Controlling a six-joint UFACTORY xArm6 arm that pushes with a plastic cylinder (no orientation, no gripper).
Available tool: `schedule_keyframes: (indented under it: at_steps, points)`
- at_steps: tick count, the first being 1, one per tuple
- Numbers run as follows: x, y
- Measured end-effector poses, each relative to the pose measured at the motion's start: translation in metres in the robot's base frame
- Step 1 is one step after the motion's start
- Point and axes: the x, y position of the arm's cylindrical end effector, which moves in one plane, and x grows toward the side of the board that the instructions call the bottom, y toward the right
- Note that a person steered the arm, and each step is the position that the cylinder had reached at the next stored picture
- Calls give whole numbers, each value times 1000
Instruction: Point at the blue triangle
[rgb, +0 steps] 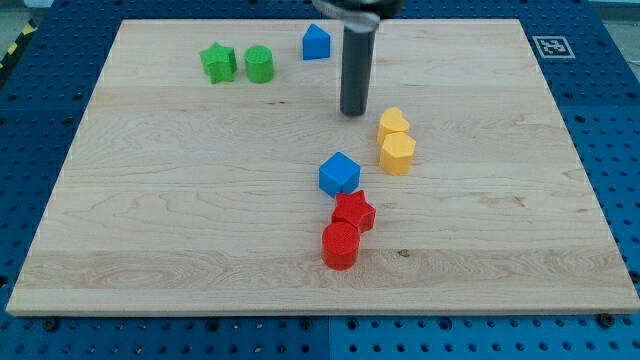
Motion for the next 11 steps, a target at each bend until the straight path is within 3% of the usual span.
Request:
schedule_keyframes:
  at_steps: [2, 3, 5, 6, 11]
  points:
    - [-120, -1]
    - [-153, -24]
    - [-157, -112]
    - [-148, -120]
    - [-123, -55]
